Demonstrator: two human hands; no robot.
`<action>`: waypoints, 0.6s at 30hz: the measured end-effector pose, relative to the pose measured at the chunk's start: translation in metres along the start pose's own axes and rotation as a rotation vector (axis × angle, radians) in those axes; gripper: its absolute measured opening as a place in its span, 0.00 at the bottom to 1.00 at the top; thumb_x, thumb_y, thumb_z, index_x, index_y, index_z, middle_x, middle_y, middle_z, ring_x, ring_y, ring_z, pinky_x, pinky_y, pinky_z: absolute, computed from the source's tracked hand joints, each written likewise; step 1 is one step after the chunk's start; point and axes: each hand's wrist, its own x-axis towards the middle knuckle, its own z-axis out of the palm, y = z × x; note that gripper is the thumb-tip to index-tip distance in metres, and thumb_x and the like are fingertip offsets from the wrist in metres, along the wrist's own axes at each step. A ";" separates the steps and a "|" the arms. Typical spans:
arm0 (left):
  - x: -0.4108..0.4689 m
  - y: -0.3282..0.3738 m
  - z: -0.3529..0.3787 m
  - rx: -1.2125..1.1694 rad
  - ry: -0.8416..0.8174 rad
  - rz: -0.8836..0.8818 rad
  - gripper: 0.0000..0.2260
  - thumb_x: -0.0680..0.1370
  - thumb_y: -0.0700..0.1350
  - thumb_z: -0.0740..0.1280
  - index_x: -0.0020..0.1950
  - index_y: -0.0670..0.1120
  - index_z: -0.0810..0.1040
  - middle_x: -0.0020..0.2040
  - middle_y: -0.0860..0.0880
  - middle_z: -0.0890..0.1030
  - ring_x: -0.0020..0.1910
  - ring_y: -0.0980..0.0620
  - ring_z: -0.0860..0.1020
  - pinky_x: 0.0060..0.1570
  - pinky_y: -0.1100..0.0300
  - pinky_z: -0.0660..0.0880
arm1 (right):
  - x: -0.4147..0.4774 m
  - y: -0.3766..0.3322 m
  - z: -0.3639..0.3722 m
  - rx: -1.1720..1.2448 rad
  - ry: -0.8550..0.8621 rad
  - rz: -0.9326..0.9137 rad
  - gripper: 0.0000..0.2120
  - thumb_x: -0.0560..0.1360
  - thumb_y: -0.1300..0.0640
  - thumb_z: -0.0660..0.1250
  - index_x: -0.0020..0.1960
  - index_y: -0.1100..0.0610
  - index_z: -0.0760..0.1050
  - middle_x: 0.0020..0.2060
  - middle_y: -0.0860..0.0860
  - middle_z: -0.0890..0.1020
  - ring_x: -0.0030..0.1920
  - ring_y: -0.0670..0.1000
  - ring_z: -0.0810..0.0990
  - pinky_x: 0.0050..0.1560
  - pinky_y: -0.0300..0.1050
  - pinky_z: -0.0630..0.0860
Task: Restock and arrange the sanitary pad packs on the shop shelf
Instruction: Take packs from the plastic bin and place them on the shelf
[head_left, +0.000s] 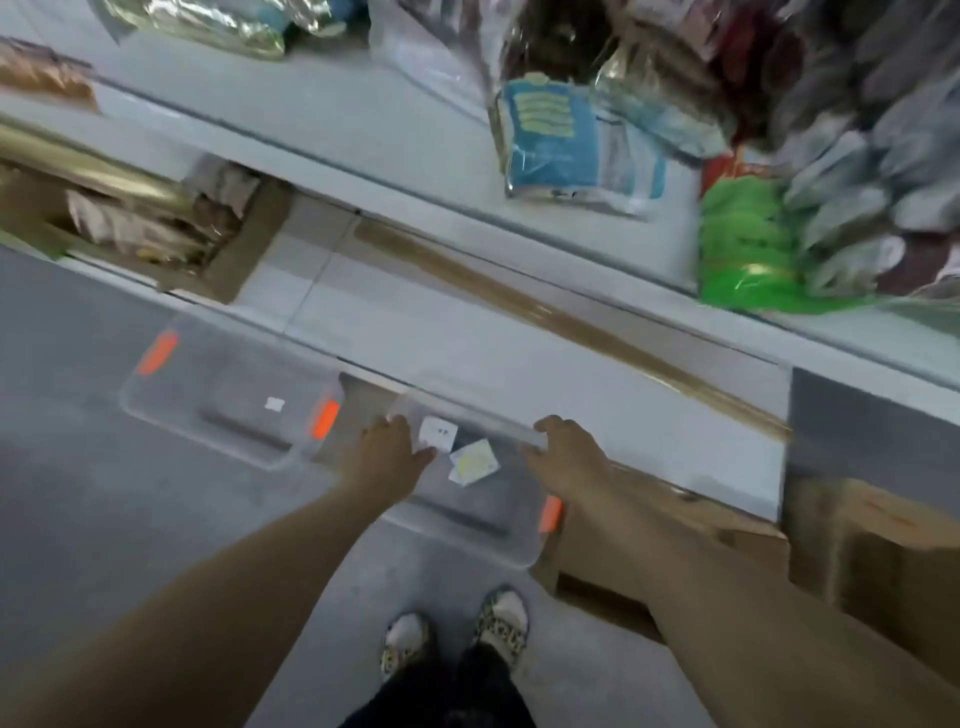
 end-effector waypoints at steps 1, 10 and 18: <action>0.015 -0.006 0.019 -0.018 -0.014 -0.016 0.26 0.81 0.57 0.64 0.71 0.41 0.69 0.67 0.39 0.72 0.68 0.40 0.71 0.65 0.51 0.68 | 0.019 0.009 0.018 -0.016 -0.024 0.008 0.23 0.82 0.45 0.62 0.71 0.59 0.69 0.67 0.57 0.74 0.65 0.58 0.75 0.62 0.51 0.74; 0.159 -0.070 0.171 -0.138 -0.046 -0.065 0.27 0.79 0.54 0.68 0.70 0.39 0.68 0.66 0.35 0.71 0.66 0.36 0.72 0.65 0.46 0.68 | 0.176 0.082 0.159 -0.158 -0.099 0.035 0.25 0.80 0.42 0.63 0.68 0.58 0.71 0.66 0.57 0.77 0.66 0.59 0.75 0.62 0.51 0.71; 0.264 -0.104 0.265 -0.296 -0.025 -0.104 0.29 0.80 0.57 0.66 0.76 0.44 0.64 0.67 0.36 0.71 0.66 0.38 0.73 0.63 0.51 0.68 | 0.292 0.103 0.269 -0.012 -0.134 -0.006 0.30 0.78 0.45 0.68 0.77 0.53 0.65 0.74 0.53 0.70 0.74 0.55 0.68 0.70 0.45 0.64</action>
